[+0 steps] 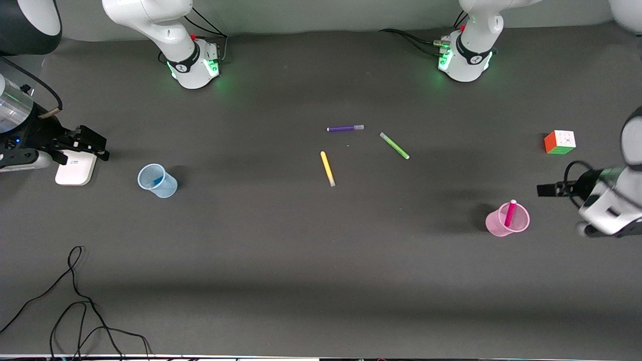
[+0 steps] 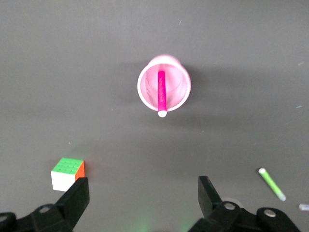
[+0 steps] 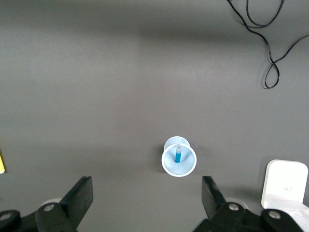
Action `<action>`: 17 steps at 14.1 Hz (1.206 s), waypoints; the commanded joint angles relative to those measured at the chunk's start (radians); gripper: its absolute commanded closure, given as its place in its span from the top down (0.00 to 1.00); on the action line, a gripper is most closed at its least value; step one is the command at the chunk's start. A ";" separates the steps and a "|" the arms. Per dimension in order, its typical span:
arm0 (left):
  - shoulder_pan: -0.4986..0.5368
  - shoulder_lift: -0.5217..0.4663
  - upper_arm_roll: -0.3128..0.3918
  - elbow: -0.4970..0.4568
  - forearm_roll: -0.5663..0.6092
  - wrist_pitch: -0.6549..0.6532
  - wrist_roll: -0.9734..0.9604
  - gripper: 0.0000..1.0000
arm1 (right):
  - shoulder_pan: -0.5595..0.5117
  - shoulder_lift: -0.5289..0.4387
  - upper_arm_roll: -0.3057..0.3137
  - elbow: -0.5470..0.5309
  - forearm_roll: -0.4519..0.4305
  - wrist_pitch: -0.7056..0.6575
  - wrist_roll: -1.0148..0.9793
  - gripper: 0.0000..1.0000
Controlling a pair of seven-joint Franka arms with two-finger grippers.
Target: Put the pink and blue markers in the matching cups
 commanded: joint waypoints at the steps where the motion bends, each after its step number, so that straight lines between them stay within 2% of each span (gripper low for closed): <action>1: 0.007 -0.221 -0.003 -0.242 -0.023 0.130 0.020 1.00 | -0.020 0.004 0.007 0.021 0.017 -0.024 0.018 1.00; 4: -0.004 -0.281 -0.003 -0.229 -0.064 0.113 0.007 1.00 | -0.038 0.007 0.005 0.019 0.020 -0.008 0.018 1.00; 6: -0.060 -0.295 0.009 -0.184 -0.077 0.058 -0.006 1.00 | -0.048 0.006 0.005 0.002 0.023 -0.007 0.018 1.00; 9: -0.147 -0.296 0.089 -0.138 -0.081 0.004 -0.021 1.00 | -0.063 -0.023 0.007 -0.022 0.022 -0.016 0.017 1.00; 17: -0.155 -0.302 0.098 -0.129 -0.086 -0.019 -0.021 1.00 | -0.063 -0.037 0.040 -0.013 0.022 -0.038 0.030 1.00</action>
